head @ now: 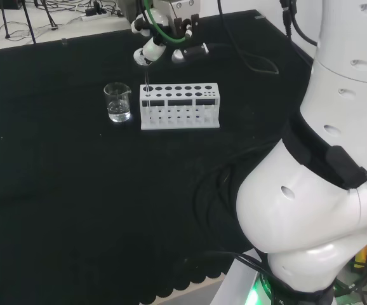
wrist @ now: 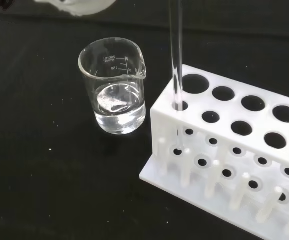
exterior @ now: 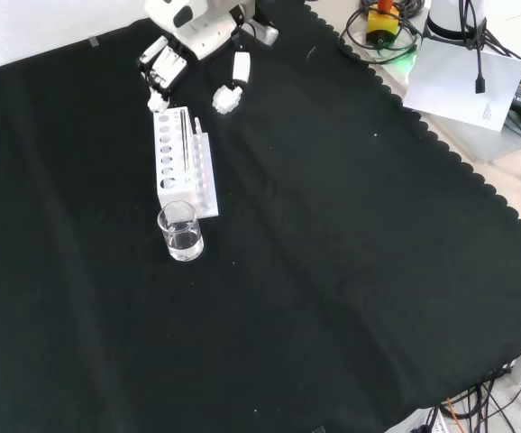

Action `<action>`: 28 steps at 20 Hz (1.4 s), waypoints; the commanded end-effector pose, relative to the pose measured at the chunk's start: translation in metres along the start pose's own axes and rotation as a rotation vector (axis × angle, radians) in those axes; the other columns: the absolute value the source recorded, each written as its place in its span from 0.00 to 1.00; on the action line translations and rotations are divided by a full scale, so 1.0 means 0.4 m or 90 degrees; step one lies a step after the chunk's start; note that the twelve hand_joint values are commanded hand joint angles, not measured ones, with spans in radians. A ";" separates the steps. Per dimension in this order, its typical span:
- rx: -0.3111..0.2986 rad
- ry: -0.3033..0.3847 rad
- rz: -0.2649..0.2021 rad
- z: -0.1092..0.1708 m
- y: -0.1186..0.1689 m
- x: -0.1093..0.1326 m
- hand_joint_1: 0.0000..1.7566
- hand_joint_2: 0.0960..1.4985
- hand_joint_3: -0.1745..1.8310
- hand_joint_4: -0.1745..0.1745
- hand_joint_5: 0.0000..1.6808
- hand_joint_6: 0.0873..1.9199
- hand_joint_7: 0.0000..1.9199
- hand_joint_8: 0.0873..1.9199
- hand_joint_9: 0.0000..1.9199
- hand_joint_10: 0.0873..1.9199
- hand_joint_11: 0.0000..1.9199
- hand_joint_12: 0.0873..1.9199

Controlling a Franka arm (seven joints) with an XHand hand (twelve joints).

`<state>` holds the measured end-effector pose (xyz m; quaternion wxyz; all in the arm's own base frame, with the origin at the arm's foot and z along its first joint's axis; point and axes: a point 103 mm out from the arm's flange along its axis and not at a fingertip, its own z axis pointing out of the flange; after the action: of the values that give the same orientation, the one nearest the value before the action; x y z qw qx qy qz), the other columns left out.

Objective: Take the glass rod from the white test tube rack.

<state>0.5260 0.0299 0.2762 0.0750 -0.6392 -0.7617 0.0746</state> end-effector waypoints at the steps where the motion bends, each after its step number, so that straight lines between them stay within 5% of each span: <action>1: 0.016 -0.001 -0.003 0.027 0.025 -0.001 0.42 0.48 0.40 0.10 0.21 0.00 0.23 0.44 0.28 0.42 0.08 0.73; 16: 0.003 0.001 0.006 0.054 0.059 -0.053 0.43 0.51 0.40 0.03 0.29 0.02 0.34 0.45 0.42 0.43 0.22 0.69; 22: 0.000 0.005 0.006 0.052 0.068 -0.055 0.44 0.53 0.40 0.00 0.25 0.31 0.38 0.45 0.47 0.43 0.27 0.67; 28: 0.007 0.016 0.004 0.079 0.114 -0.074 0.45 0.53 0.40 0.00 0.27 0.40 0.42 0.45 0.50 0.43 0.30 0.67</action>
<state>0.5527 0.0135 0.2492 0.0804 -0.6426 -0.7584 0.0737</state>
